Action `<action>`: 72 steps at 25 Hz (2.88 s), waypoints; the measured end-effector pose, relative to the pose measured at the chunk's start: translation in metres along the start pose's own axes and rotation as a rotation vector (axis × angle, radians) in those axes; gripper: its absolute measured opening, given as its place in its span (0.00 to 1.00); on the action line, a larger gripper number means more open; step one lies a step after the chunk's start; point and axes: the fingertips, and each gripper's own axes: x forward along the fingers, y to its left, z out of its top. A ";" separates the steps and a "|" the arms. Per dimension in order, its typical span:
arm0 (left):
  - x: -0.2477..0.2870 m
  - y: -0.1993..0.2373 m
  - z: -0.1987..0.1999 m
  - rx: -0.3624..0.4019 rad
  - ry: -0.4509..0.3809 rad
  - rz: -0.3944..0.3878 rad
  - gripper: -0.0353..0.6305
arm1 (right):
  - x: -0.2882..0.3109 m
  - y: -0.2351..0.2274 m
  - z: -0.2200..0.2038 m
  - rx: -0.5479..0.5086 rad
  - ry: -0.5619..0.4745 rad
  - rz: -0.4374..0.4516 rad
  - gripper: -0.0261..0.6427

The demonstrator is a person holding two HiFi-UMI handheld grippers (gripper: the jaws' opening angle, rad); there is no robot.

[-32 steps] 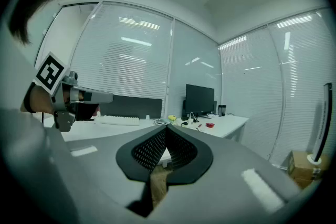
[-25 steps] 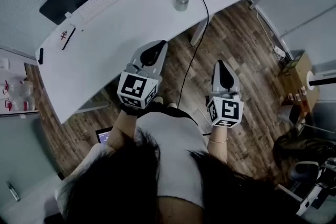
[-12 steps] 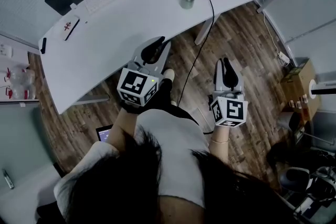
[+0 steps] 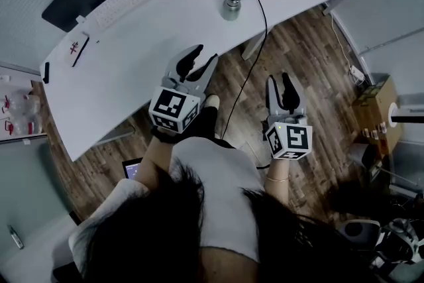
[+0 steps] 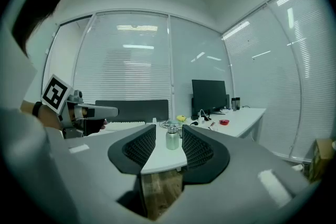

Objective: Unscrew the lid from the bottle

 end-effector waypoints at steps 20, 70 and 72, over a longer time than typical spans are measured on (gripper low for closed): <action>0.127 0.106 0.018 -0.036 0.020 -0.031 0.46 | 0.167 -0.034 0.018 0.039 0.048 0.048 0.33; 0.178 0.128 0.007 -0.136 -0.016 0.635 0.60 | 0.347 -0.031 0.022 -0.019 0.186 1.041 0.41; 0.181 0.127 0.004 -0.130 -0.008 0.620 0.61 | 0.346 -0.029 0.020 -0.022 0.188 1.046 0.41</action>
